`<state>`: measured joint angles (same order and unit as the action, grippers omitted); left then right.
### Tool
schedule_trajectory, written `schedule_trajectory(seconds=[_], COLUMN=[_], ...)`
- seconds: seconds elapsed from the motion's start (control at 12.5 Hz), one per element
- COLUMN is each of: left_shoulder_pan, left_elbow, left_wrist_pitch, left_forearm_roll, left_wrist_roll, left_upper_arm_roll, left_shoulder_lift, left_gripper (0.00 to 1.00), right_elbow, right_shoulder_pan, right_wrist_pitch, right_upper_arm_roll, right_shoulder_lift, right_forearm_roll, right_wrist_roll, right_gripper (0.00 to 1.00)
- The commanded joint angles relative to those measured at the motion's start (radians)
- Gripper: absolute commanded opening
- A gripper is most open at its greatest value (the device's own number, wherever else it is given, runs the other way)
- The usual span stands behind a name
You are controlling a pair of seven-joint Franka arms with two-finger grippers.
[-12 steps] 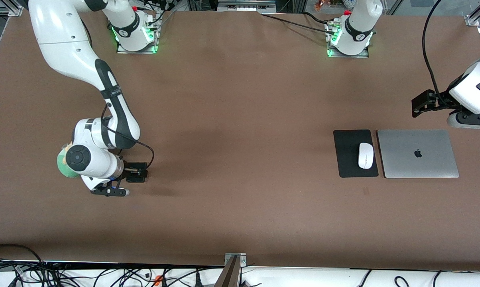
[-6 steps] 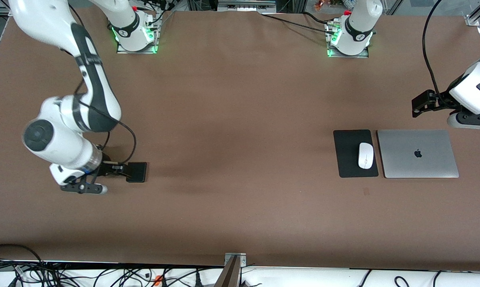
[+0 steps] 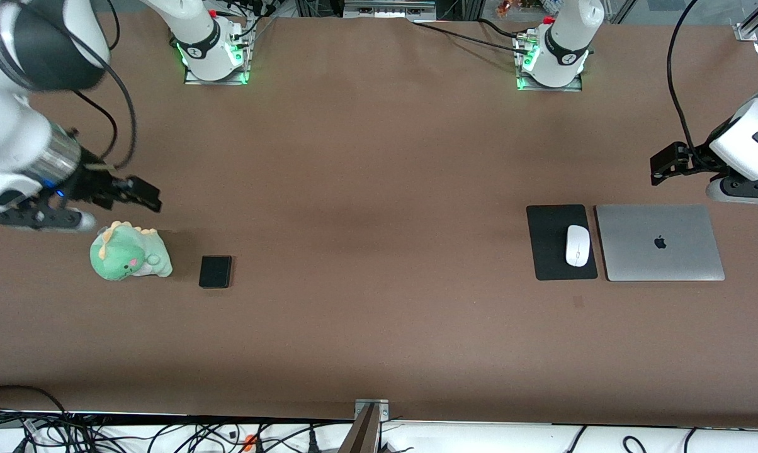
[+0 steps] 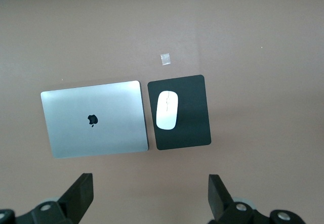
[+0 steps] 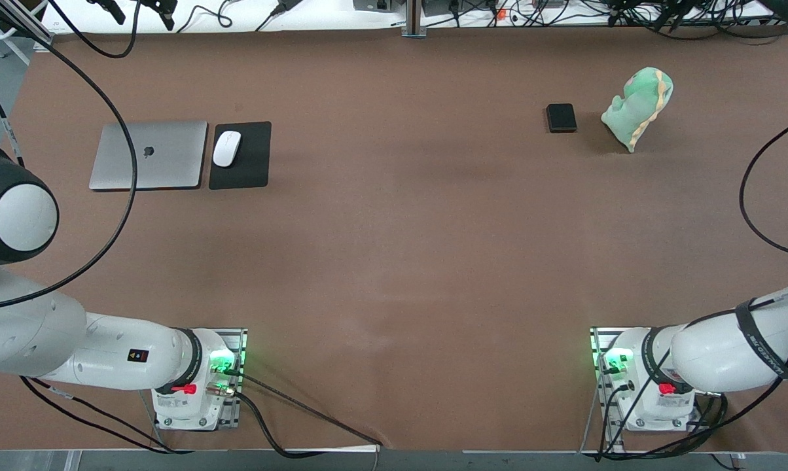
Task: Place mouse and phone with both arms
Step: 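Release the phone and raise the right gripper away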
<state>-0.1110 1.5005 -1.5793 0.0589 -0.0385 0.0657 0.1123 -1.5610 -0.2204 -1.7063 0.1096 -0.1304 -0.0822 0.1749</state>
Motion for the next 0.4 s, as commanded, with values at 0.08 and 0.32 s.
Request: schedule_trajectory(seconds=[0.08, 0.32], left_shoulder_pan=[0.001, -0.001], left_elbow=[0.017, 0.017], left_wrist_pitch=[-0.002, -0.002], left_forearm_roll=[-0.014, -0.013], left_wrist_roll=[0.005, 0.005], left_upper_arm_roll=[0.006, 0.005], left_shoulder_lift=[-0.016, -0.017], left_gripper=[1.00, 1.00], right_elbow=[-0.031, -0.025], right_shoulder_pan=[0.010, 0.003], right_wrist_pitch=[0.037, 0.042], right_upper_arm_roll=[0.005, -0.002], right_shoulder_lift=[0.038, 0.035], right_forearm_roll=[0.007, 0.042], right_wrist_roll=[-0.047, -0.057], right_gripper=[1.00, 1.00])
